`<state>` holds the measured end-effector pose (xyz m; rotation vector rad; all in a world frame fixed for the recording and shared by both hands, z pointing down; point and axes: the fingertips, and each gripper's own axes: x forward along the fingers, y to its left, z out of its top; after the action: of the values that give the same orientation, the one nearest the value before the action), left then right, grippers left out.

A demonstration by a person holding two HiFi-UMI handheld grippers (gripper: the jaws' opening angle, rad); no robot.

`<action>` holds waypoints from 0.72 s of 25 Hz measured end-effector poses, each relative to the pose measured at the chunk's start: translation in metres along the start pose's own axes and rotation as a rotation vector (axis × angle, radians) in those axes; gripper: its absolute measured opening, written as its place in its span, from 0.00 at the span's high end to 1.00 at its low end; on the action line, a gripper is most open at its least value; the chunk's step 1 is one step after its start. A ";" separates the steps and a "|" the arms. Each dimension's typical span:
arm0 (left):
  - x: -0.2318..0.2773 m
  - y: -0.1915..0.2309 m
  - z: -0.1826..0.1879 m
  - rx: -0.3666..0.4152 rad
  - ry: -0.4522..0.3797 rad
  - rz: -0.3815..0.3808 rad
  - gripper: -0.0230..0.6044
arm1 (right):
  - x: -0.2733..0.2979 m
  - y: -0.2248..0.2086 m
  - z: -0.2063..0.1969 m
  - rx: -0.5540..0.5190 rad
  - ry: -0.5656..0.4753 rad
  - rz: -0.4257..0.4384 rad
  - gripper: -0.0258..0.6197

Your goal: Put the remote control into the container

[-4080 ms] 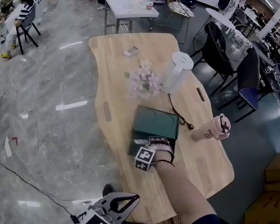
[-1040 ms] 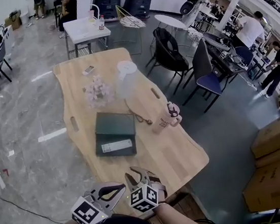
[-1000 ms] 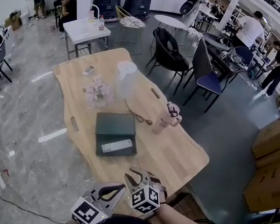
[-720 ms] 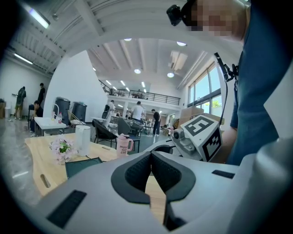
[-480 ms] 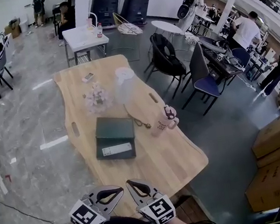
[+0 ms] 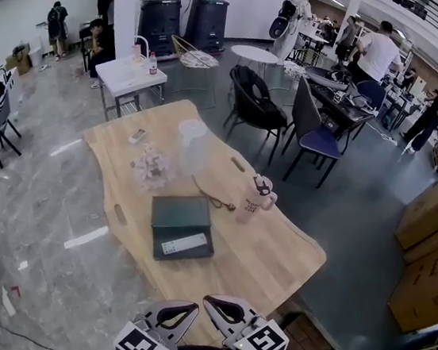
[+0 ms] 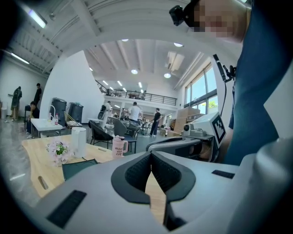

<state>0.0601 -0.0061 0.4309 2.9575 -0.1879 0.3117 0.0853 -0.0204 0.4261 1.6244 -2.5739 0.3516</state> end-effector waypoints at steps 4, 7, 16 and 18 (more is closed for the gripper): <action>0.001 -0.004 0.009 -0.007 -0.019 -0.012 0.94 | 0.000 0.007 -0.004 0.007 -0.008 0.024 0.93; 0.001 -0.006 0.009 -0.005 -0.016 -0.016 0.94 | -0.002 0.008 -0.005 0.012 0.005 0.024 0.93; -0.001 -0.006 0.008 0.007 -0.019 -0.004 0.94 | -0.005 0.013 -0.002 -0.019 -0.012 0.036 0.93; -0.001 -0.007 0.008 0.012 -0.021 -0.004 0.94 | -0.006 0.014 -0.001 -0.022 -0.011 0.037 0.93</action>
<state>0.0620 -0.0008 0.4217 2.9738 -0.1826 0.2829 0.0748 -0.0092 0.4242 1.5776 -2.6096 0.3172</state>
